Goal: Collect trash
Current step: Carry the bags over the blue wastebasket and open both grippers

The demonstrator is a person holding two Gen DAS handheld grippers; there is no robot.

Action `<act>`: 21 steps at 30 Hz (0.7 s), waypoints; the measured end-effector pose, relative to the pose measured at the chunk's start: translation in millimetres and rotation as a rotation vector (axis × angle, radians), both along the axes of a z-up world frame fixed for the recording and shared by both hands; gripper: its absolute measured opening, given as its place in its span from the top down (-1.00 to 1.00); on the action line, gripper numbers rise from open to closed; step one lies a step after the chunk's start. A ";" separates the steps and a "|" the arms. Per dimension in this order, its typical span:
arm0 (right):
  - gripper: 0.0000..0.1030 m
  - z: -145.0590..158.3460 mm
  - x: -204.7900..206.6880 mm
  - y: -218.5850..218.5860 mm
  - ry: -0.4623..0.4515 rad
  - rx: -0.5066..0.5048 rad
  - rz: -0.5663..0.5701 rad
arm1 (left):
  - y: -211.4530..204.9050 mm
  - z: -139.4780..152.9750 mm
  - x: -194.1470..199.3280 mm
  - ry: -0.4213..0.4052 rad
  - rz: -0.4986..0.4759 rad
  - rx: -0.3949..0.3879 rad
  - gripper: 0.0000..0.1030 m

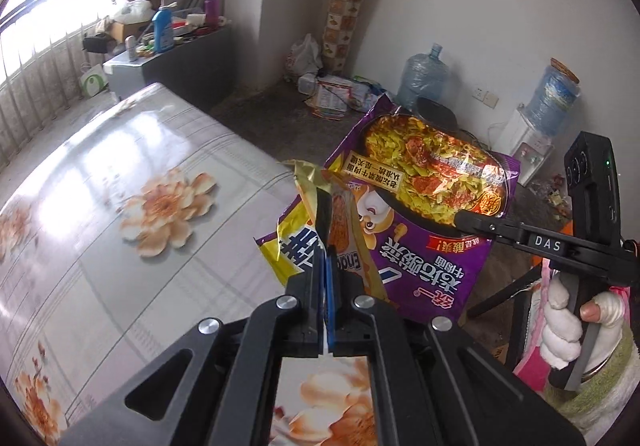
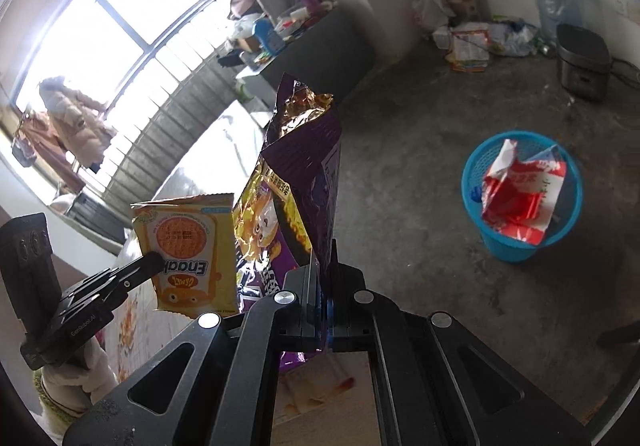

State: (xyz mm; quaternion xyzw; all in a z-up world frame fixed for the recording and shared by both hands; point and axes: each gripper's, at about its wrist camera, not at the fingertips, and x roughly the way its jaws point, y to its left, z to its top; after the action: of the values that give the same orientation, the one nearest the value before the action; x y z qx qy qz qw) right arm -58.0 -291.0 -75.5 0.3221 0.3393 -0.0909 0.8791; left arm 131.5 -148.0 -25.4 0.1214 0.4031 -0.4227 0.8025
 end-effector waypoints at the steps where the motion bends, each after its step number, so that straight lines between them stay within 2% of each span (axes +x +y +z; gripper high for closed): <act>1: 1.00 -2.4 -5.4 -11.5 -0.006 0.009 -0.027 | -20.3 0.8 0.4 0.002 -0.035 0.001 0.99; 5: 1.00 -18.9 -26.7 -67.6 -0.032 0.059 -0.159 | -105.9 -5.1 -1.8 0.018 -0.161 0.023 0.99; 9: 1.00 -46.5 -39.2 -120.8 -0.041 0.133 -0.273 | -197.8 -28.7 2.4 0.047 -0.262 0.083 0.99; 11: 1.00 -66.9 -43.3 -147.3 -0.038 0.177 -0.325 | -244.9 -48.7 3.8 0.073 -0.314 0.120 0.99; 15: 0.99 -109.2 -37.6 -198.5 -0.020 0.215 -0.411 | -322.0 -96.6 1.9 0.069 -0.388 0.203 0.99; 20: 0.91 -173.0 -21.8 -241.9 0.083 0.245 -0.462 | -390.2 -165.8 5.3 0.086 -0.432 0.320 0.97; 21: 0.81 -185.4 -17.8 -248.4 0.119 0.249 -0.473 | -399.2 -180.9 7.4 0.099 -0.431 0.349 0.91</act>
State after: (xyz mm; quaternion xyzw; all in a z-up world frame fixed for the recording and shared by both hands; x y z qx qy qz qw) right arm -75.8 -539.4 -260.9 0.4920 0.3145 -0.2699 0.7656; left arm 139.0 -547.2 -206.3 0.3196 0.4735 -0.5132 0.6405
